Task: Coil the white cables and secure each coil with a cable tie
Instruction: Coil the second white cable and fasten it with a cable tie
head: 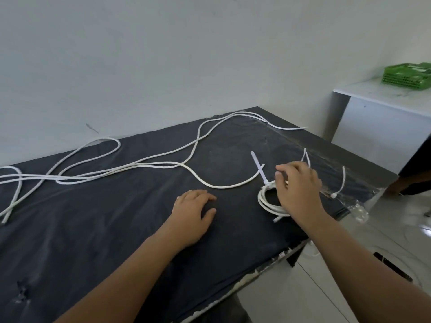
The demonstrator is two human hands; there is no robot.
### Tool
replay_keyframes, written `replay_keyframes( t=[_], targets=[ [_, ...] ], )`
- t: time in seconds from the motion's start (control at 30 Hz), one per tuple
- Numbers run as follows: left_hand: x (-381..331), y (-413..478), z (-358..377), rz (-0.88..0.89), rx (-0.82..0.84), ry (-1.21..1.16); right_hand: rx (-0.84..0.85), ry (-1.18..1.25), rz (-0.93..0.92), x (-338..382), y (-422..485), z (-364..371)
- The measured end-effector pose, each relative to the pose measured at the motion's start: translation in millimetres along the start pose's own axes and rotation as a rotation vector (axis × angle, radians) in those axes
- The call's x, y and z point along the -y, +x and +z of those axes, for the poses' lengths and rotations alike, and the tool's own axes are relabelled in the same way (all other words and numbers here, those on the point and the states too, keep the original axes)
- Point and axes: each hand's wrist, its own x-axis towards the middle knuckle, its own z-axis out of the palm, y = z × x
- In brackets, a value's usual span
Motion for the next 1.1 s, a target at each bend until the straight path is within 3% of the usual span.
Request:
replay_keyframes(
  t=[0.07, 0.17, 0.33, 0.47, 0.77, 0.93, 1.1],
  targets=[
    [8.7, -5.4, -19.6, -0.001, -0.082, -0.035, 0.007, 0.13, -0.195, 30.8, -9.0, 5.0],
    [34.3, -22.4, -44.9, -0.091, -0.138, -0.053, 0.158, 0.24, -0.404, 82.0, -28.0, 26.7],
    [105.2, -70.9, -75.6, -0.375, -0.165, 0.022, 0.497, 0.248, -0.58, 166.5, -48.4, 77.9],
    [162.5, -116.0, -107.7, -0.558, -0.183, 0.101, 0.666, 0.278, -0.676, 231.4, -61.2, 112.8],
    [265.8, -162.1, -169.4, -0.786, -0.309, 0.263, 0.731, 0.109, -0.86, 334.8, -56.2, 187.2],
    [310.8, -146.6, -182.2, -0.794, -0.331, 0.233, 0.561, 0.147, -0.722, 375.5, -29.6, 230.3],
    [345.7, -126.4, -196.8, -0.813, -0.361, 0.22, 0.61, 0.059, -0.564, 405.9, -0.7, 265.2]
  ],
)
